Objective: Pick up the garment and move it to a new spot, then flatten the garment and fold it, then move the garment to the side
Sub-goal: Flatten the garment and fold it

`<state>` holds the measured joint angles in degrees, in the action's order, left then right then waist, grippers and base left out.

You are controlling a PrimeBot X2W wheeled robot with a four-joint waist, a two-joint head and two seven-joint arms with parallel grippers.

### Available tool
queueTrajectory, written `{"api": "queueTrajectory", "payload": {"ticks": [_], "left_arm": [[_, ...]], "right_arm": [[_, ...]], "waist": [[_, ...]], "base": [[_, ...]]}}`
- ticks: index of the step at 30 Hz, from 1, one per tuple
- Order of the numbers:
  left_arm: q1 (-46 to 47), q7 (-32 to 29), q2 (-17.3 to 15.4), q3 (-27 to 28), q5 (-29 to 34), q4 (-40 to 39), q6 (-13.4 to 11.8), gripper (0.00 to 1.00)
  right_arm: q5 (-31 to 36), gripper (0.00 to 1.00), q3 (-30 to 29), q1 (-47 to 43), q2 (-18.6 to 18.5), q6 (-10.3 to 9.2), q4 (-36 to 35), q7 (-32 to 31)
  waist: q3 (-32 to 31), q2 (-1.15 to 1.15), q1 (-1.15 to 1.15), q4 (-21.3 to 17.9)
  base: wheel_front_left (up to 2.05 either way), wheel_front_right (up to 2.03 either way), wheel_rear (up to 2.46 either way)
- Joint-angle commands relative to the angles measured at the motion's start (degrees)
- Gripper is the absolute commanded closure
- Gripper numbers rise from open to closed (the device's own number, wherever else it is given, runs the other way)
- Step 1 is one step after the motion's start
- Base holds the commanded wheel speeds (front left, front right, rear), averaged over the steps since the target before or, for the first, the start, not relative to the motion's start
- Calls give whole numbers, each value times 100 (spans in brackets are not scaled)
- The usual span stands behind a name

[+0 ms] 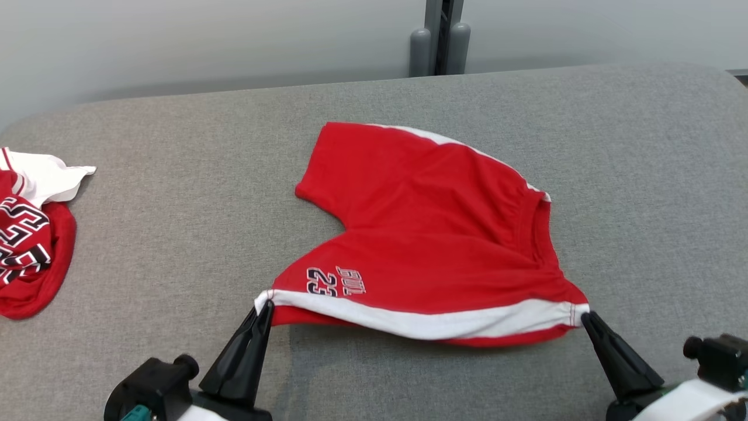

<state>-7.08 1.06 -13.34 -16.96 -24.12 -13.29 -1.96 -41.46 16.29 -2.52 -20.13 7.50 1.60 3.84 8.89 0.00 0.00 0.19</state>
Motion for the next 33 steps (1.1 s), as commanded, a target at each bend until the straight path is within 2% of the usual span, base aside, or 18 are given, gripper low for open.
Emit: {"api": "queueTrajectory", "payload": {"ticks": [1, 6, 10, 18, 22, 26, 33], "left_arm": [[-97, -51, -48, 38, -10, -163, -69, 100], [-428, -317, -148, 64, -63, -751, -220, 100], [-442, -413, -183, 72, -49, -964, -267, 100], [151, -420, -331, 234, 5, -939, -168, 100], [605, -407, -395, 288, 51, -851, -66, 100], [1457, -417, -472, 330, 16, -520, 164, 100], [3231, -473, -424, 188, -150, 708, 658, 100]], "right_arm": [[76, 100, -125, -173, 63, -2, -171, -121], [426, 100, -668, -772, 439, -2, -914, -693], [593, 100, -843, -935, 708, -2, -1265, -1036], [473, 100, -975, -534, 1059, -2, -1461, -1278], [429, 100, -948, -135, 1028, -2, -1321, -1222], [420, 100, -902, 568, 978, -2, -995, -1057], [364, 100, -810, 1794, 1086, -2, -226, -700]], "waist": [[-13, 0, 0, 17], [-31, 0, 0, 26], [-13, 0, 0, -8], [243, 0, 0, -137], [451, 0, 0, -226], [746, 0, 0, -328], [1360, 0, 0, -445]], "base": [[0, 0, 0], [0, 0, 0], [0, 0, 0], [0, 0, 0], [0, 0, 0], [0, 0, 0], [0, 0, 0]]}}
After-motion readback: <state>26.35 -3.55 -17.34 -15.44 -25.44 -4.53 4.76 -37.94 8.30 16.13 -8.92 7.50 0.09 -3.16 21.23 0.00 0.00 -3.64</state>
